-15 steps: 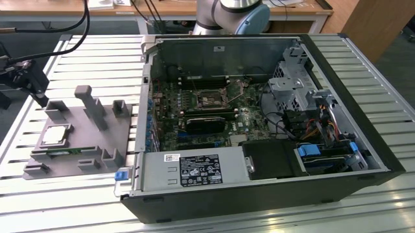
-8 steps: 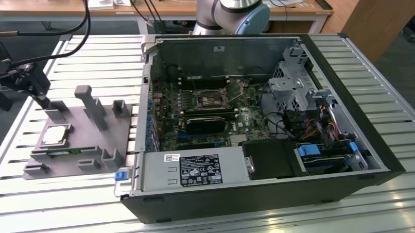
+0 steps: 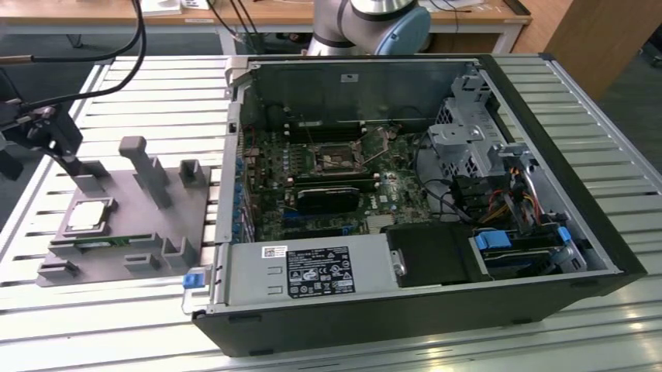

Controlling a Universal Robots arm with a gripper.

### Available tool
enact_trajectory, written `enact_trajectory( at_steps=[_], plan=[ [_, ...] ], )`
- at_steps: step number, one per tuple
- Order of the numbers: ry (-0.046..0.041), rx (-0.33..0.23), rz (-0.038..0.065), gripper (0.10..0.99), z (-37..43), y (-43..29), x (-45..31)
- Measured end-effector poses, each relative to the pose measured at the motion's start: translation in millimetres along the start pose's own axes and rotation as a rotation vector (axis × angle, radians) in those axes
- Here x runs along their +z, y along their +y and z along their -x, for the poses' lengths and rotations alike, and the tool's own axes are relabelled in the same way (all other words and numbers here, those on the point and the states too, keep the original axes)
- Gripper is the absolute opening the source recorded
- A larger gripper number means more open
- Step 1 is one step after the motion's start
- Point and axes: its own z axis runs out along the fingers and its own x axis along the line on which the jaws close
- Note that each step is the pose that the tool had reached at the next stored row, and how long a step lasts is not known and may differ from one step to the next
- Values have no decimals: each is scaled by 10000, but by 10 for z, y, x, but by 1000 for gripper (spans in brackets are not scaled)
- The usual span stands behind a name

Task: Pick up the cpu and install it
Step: 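Pick up the cpu and move it towards the insertion slot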

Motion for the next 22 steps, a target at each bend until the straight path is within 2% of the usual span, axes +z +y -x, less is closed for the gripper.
enact_trajectory(
  at_steps=[15,22],
  plan=[
    [14,-1,13,761,-1,-7,52],
    [66,2,33,761,-2,-9,79]
  ],
)
